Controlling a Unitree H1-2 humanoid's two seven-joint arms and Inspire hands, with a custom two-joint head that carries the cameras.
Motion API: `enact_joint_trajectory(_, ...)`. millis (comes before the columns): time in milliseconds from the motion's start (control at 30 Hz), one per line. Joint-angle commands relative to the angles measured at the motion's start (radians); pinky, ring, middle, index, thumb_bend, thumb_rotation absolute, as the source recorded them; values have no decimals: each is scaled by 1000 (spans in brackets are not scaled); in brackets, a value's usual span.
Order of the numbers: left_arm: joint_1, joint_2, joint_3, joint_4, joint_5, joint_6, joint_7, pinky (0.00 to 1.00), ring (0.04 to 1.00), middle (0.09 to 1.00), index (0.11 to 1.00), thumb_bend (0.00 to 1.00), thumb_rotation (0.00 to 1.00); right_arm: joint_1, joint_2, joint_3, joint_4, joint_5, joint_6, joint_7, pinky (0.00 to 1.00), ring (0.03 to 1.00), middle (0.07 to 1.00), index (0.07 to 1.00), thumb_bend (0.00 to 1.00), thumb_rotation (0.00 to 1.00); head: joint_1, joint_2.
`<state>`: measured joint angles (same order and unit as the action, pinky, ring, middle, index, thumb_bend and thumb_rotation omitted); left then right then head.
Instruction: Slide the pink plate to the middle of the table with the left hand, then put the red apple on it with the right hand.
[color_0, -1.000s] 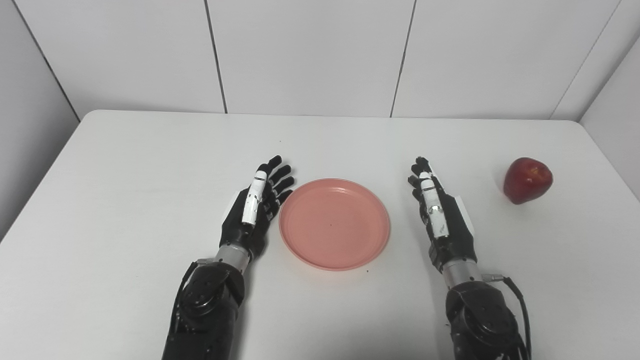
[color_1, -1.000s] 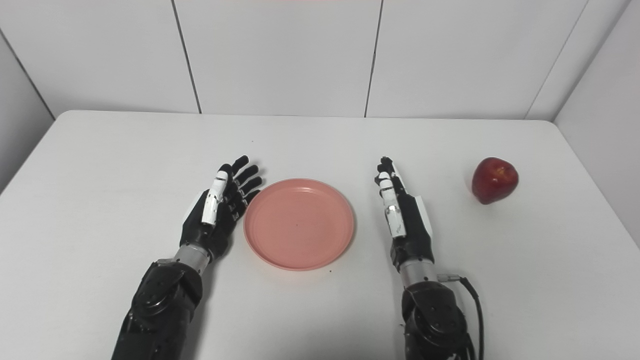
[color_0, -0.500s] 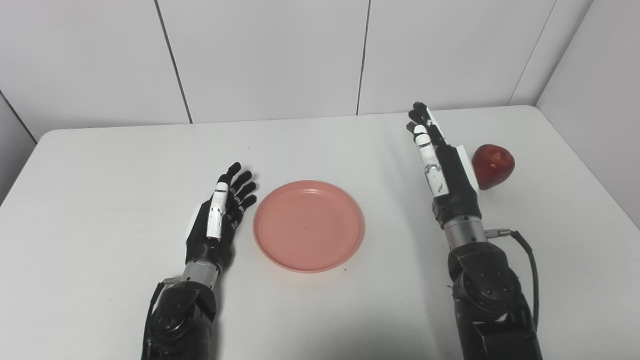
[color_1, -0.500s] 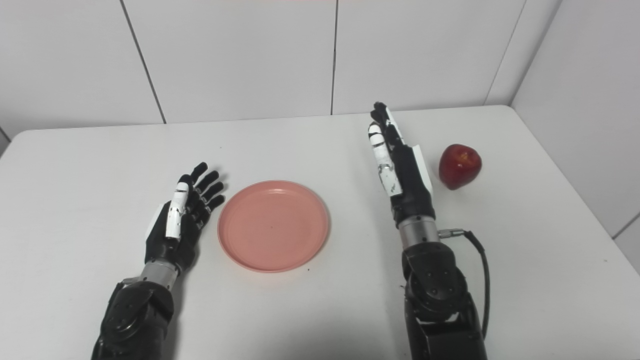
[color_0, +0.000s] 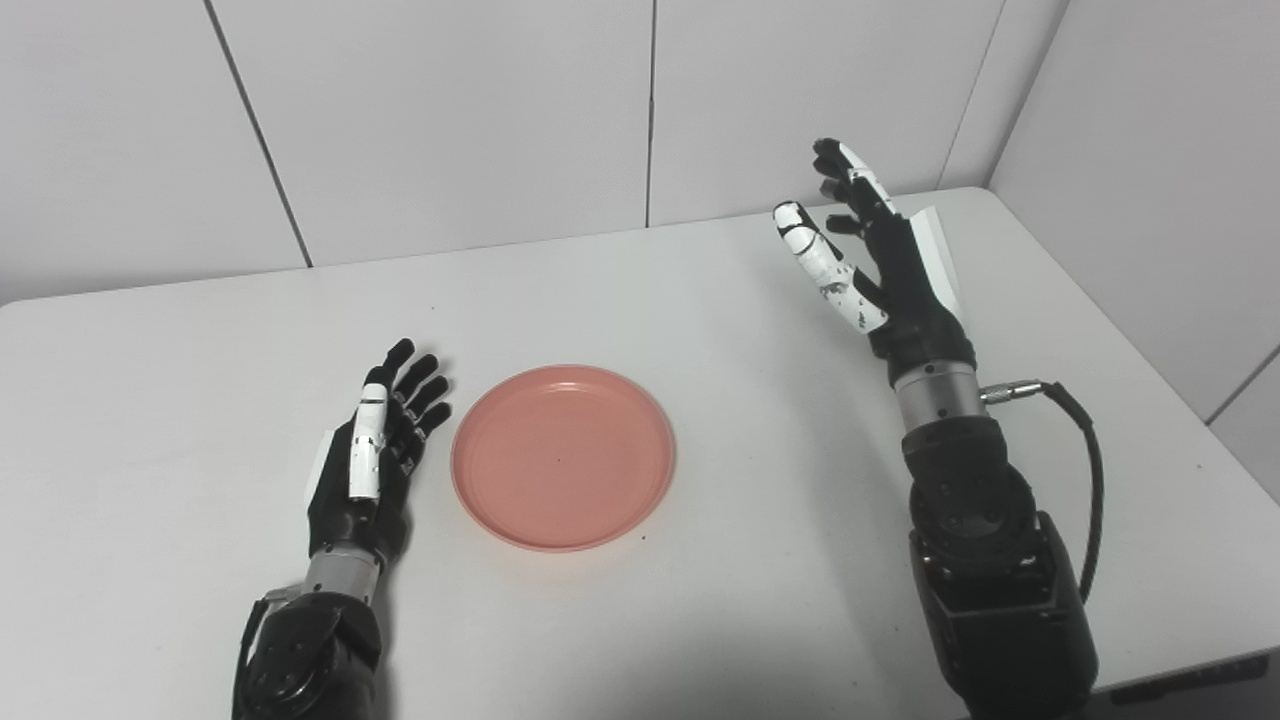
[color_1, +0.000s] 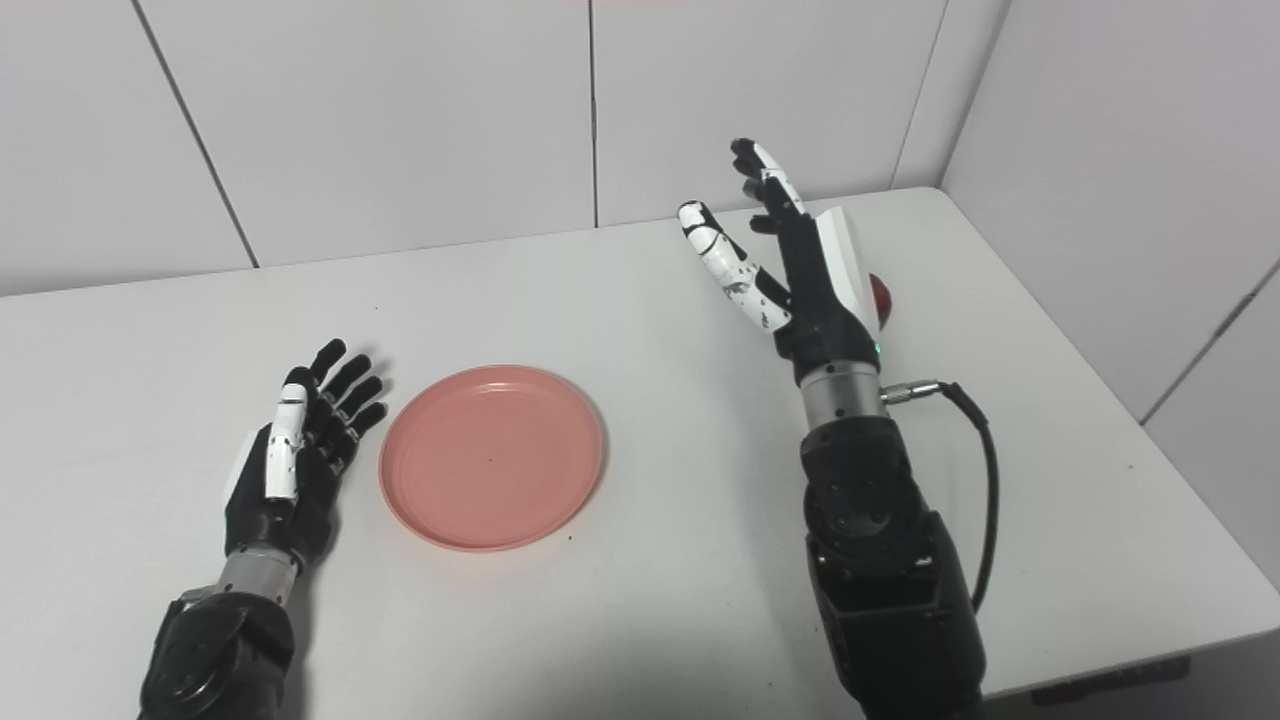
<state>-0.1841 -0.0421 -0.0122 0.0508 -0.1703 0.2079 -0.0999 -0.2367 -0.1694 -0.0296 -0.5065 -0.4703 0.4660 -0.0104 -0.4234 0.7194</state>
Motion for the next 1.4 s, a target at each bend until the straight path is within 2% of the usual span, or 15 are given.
enact_joint_trajectory(0, 10, 9, 12, 29, -11, 20, 0, 891, 893, 904, 900, 399, 1000, -53, -11, -28, -33, -62, 3, 20, 801, 859, 881, 894, 794, 673, 0, 2)
enact_joint_trajectory(100, 11, 9, 21, 27, -17, 24, -4, 886, 891, 903, 900, 406, 1000, -67, -40, -51, -29, -122, 3, 37, 788, 854, 870, 900, 854, 539, -17, -5)
enact_joint_trajectory(333, 11, 10, 34, 32, -26, 18, -5, 884, 883, 897, 896, 394, 1000, -68, -107, -86, 3, -165, -6, 28, 791, 878, 899, 935, 940, 472, -29, -8)
enact_joint_trajectory(433, 12, 10, 39, 33, -29, 18, -6, 887, 884, 898, 897, 390, 1000, -64, -125, -101, 15, -187, -2, 27, 795, 887, 905, 936, 964, 471, -34, -12)
enact_joint_trajectory(533, 11, 11, 46, 45, -35, 10, -10, 891, 887, 901, 899, 389, 1000, -59, -138, -119, 33, -204, 1, 25, 752, 868, 903, 937, 991, 483, -36, -16)
enact_joint_trajectory(800, 6, 14, 53, 62, -40, -1, -18, 894, 893, 903, 901, 388, 1000, -38, -178, -151, 97, -182, -29, 6, 686, 840, 905, 923, 1000, 476, -39, -23)
enact_joint_trajectory(1000, 6, 17, 58, 66, -47, -4, -22, 893, 892, 903, 903, 385, 1000, -30, -207, -150, 134, -191, -11, 19, 746, 864, 909, 923, 1000, 465, -39, -23)
enact_joint_trajectory(1367, 9, 15, 61, 62, -48, -4, -25, 894, 891, 900, 897, 383, 1000, -42, -225, -146, 229, -202, 2, 40, 732, 854, 903, 921, 1000, 480, -36, -25)
